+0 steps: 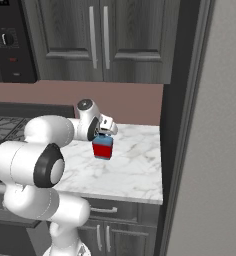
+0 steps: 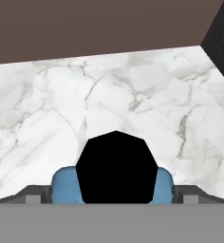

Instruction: Place the drinks on the dining counter in a tight cluster.

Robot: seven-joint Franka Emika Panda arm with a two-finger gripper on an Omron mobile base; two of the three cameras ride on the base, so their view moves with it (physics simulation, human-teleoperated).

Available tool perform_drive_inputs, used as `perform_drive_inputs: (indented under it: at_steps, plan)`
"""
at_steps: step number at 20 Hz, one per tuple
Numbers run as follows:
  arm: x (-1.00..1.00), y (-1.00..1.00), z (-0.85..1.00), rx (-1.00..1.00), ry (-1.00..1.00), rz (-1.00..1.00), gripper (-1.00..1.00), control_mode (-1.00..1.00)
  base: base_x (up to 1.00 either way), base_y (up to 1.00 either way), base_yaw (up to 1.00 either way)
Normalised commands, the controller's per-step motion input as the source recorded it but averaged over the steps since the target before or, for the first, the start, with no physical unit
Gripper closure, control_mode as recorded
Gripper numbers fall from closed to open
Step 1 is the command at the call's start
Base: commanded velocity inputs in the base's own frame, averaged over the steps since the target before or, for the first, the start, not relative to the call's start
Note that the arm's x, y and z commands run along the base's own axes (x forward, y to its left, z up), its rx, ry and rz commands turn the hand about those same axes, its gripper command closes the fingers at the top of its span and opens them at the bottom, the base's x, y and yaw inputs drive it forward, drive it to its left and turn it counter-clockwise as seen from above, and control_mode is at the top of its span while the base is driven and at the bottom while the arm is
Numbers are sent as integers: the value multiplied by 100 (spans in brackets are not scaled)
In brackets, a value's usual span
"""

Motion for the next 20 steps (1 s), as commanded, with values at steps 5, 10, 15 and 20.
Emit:
perform_drive_inputs:
  at_steps: [5,10,15,20]
  plan:
    - [0,0,-6,0,-3,0,-100,-100,0,0,0]
    - [0,0,-8,0,-6,0,-100,-100,0,0,0]
    - [4,0,-9,0,-3,0,-100,-100,0,0,0]
    - [1,0,-8,0,-2,0,-100,-100,0,0,0]
